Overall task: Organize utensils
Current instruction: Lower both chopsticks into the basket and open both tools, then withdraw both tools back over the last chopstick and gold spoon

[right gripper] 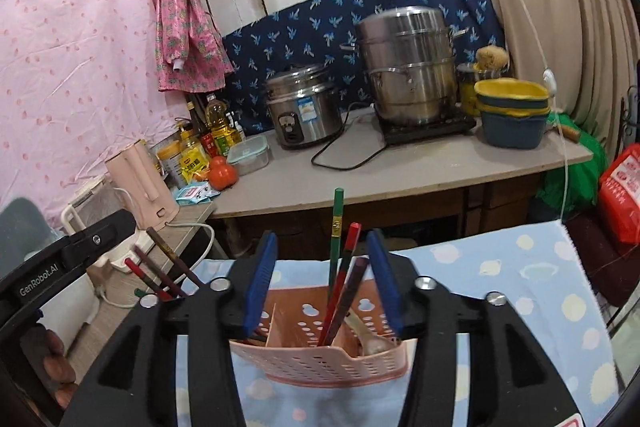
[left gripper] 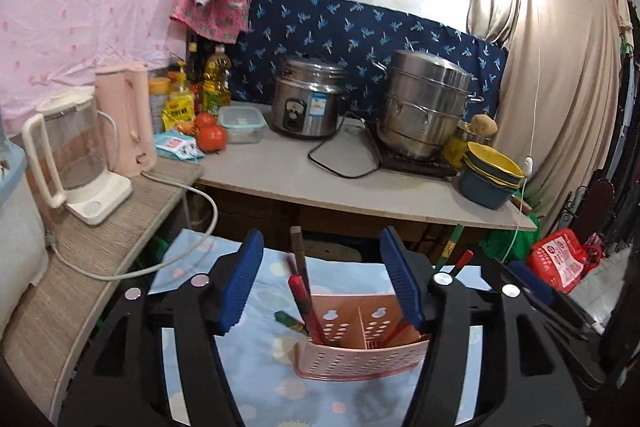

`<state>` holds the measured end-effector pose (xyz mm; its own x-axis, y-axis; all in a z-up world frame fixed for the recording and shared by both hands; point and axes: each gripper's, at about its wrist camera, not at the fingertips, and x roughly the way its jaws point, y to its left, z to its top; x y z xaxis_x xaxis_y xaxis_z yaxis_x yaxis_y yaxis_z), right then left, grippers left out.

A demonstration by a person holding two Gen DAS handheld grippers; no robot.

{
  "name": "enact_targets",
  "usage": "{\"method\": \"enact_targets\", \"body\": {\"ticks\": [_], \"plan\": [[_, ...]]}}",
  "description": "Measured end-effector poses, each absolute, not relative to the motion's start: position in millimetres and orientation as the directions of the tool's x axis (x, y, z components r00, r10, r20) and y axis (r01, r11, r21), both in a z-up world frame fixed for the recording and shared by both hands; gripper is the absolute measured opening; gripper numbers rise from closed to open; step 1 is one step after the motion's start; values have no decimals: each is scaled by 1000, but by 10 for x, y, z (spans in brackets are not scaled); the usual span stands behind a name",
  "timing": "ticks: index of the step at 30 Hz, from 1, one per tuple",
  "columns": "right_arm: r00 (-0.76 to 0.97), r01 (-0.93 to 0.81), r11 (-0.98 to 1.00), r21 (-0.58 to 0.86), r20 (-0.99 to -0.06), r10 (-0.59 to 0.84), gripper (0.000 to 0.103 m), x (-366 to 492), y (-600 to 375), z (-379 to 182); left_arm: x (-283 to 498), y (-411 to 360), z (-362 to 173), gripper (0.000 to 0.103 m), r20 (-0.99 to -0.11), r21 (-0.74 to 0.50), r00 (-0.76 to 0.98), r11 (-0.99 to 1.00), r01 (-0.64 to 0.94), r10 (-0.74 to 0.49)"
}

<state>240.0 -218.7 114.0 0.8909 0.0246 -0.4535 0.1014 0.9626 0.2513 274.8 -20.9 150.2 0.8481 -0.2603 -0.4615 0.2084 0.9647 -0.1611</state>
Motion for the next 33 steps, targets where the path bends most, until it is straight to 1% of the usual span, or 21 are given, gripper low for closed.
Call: {"method": "enact_targets", "body": {"ticks": [9,15,28,33], "plan": [[888,68,968,241,-456,51,49,1980,-2114,1214,2409,-212,1499,59,-491,-101,842,974,202,-225],[879,59,974,219,-474,53,50,1672,-2014,1178,2138,-208,1398,59,-519,-61,832,979,197,-199],[845,48,982,181,-532,57,50,1047,-1794,916,1631,-121,1030,59,-590,-64,782,977,205,-203],[816,52,985,167,-576,55,50,803,-1731,693,1431,-67,786,59,-630,-70,750,977,204,-201]]}}
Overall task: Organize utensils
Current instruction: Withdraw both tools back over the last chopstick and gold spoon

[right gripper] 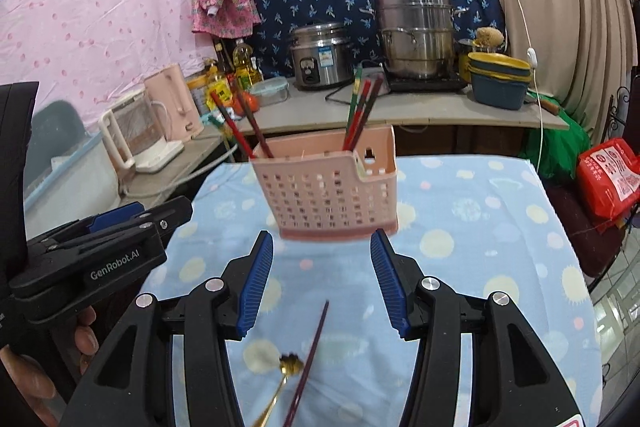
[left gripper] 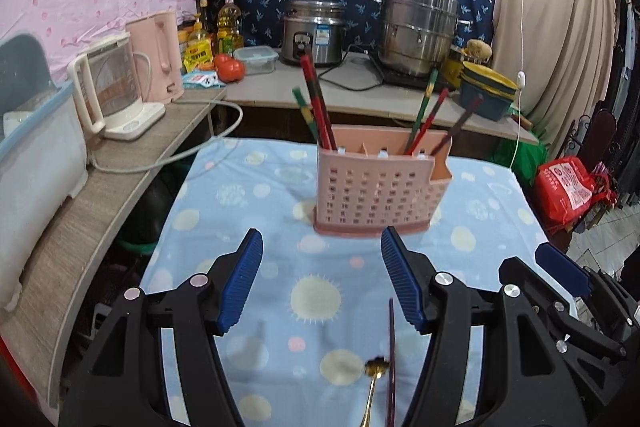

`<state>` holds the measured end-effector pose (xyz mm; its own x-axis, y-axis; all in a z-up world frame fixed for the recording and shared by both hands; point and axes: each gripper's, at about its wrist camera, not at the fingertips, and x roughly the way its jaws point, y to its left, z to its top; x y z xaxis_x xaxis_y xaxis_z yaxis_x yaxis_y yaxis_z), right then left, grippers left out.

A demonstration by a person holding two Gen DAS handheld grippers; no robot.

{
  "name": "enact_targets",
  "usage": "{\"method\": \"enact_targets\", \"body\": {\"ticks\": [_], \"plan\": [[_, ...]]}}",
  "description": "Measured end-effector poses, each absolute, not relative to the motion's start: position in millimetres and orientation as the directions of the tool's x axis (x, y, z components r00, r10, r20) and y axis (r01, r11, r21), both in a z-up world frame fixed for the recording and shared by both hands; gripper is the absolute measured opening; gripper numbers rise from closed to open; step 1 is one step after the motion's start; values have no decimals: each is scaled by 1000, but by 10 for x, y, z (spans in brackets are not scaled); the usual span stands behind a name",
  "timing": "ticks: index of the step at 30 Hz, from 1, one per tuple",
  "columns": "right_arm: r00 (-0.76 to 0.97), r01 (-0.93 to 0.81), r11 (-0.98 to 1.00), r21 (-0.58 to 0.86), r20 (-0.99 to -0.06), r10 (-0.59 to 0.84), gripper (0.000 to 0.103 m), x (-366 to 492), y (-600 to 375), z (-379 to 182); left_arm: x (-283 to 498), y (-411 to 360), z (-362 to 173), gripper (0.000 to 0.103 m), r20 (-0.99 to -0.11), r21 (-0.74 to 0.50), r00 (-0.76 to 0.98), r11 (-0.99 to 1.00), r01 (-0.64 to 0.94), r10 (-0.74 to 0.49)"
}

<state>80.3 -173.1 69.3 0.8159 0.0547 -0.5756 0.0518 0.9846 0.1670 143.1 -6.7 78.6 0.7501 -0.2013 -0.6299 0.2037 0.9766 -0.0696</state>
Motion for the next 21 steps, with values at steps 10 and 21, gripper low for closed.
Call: {"method": "enact_targets", "body": {"ticks": [10,21], "plan": [[715,47,986,162,-694,80,50,350,-1595,90,1073,73,159,59,-737,-62,654,981,183,-168],[610,18,987,161,-784,117,50,17,-1333,-468,733,194,-373,59,-820,-54,556,986,160,-135]]}}
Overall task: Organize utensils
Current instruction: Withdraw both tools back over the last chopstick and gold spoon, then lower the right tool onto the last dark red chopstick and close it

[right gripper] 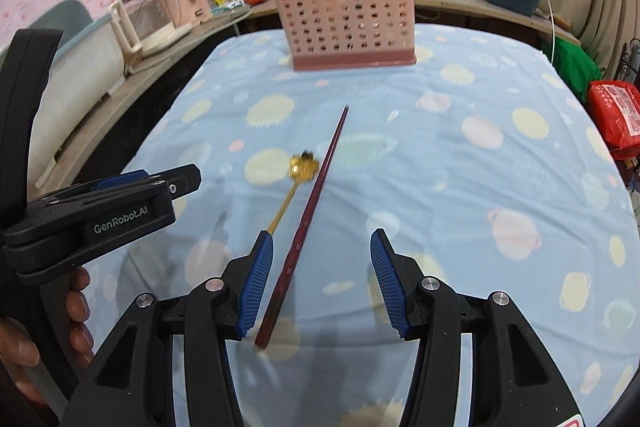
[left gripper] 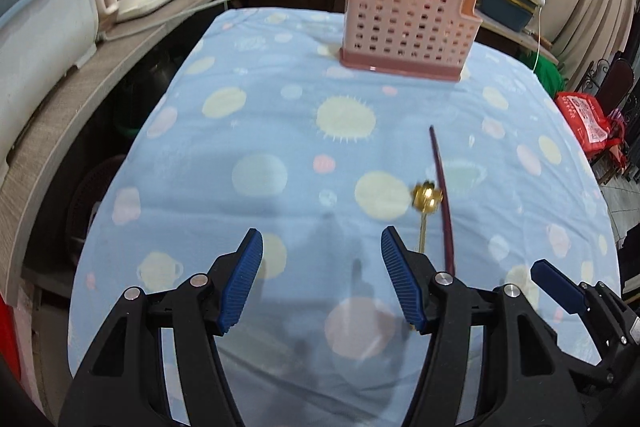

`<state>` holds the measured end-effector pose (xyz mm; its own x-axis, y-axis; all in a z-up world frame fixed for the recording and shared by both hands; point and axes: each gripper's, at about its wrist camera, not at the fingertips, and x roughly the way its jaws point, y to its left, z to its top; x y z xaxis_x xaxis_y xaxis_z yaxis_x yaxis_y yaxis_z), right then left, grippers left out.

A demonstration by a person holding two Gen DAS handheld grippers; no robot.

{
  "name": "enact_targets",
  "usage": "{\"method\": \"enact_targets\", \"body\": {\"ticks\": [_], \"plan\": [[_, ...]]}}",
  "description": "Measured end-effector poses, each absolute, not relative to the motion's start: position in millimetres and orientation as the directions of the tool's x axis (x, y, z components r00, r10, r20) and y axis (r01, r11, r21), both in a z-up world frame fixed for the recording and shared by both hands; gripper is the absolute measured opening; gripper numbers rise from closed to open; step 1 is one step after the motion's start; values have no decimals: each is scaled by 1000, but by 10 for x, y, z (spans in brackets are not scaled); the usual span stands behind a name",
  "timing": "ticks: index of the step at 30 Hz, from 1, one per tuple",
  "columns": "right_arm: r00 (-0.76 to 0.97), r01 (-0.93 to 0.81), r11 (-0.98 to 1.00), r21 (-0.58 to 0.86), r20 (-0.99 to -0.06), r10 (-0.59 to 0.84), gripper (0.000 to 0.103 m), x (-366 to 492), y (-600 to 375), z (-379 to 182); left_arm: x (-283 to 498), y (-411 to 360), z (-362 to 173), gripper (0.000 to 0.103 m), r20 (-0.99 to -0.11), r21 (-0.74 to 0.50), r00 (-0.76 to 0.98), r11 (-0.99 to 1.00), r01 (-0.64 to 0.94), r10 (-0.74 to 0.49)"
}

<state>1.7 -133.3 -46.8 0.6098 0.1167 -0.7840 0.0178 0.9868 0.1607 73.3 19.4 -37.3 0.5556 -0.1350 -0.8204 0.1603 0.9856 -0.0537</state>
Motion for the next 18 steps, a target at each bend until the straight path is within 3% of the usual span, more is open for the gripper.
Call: {"method": "enact_targets", "body": {"ticks": [11,18], "plan": [[549,-10,988,156,-825,136,49,-34,-1103,-730,559,301,-595,59,-851,-36,514,989,147,-107],[546,-20,993,119,-831,110,42,-29,-1065,-771,541,350,-647,59,-859,-32,503,990,137,-97]]}}
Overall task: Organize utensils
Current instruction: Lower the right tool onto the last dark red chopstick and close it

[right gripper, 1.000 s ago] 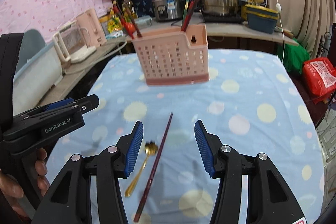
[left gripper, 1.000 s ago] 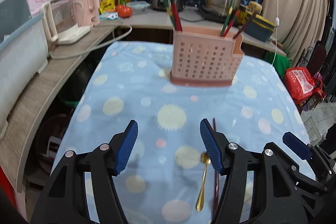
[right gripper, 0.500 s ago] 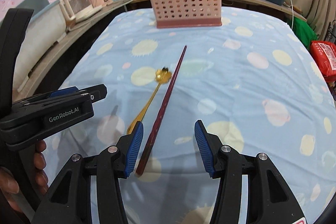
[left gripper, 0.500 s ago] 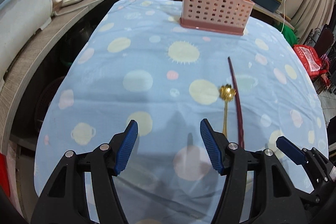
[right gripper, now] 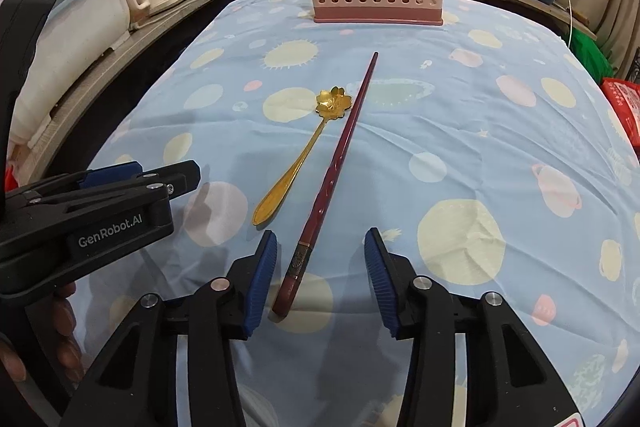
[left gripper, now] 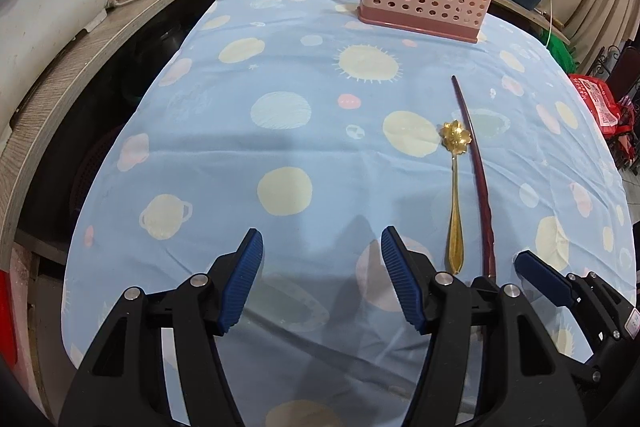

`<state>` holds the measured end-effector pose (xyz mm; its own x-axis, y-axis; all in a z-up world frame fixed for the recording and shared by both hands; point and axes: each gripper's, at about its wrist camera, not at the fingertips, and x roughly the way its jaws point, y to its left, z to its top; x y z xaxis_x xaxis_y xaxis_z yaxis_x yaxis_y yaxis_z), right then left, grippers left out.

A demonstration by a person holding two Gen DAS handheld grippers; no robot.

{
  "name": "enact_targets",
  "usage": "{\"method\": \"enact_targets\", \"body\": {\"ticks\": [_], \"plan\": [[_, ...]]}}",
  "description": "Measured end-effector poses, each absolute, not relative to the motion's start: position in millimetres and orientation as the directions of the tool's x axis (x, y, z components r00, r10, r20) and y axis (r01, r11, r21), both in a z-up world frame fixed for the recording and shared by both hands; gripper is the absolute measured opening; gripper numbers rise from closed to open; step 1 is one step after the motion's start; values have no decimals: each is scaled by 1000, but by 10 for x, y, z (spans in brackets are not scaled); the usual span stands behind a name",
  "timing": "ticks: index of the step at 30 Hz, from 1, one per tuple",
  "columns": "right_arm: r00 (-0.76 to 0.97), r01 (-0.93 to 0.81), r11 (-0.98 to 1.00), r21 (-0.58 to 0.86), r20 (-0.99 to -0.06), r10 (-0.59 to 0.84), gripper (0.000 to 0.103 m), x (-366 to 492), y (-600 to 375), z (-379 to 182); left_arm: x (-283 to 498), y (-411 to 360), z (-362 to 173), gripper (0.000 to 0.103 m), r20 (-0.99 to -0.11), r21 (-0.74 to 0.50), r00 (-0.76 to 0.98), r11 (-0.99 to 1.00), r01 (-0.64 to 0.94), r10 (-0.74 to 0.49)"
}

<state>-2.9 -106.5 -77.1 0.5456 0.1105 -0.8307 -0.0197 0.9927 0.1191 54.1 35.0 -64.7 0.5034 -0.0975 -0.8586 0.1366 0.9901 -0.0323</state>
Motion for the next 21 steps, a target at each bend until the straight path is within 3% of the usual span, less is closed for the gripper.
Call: {"method": "enact_targets", "body": {"ticks": [6,13,21], "plan": [[554,-30,996,79,-828,83,34,-52,-1056,-792,518,346,-683,59,-865,-32,493,990,140,-98],[563,0,996,87,-824,71,7,-86,-1203,-800,465,298,-725,59,-872,-42,476,986,162,-116],[580,59,993,103,-813,50,7,-198,-1414,-783,394,118,-671,61,-866,-105,459,970,220,-197]]}}
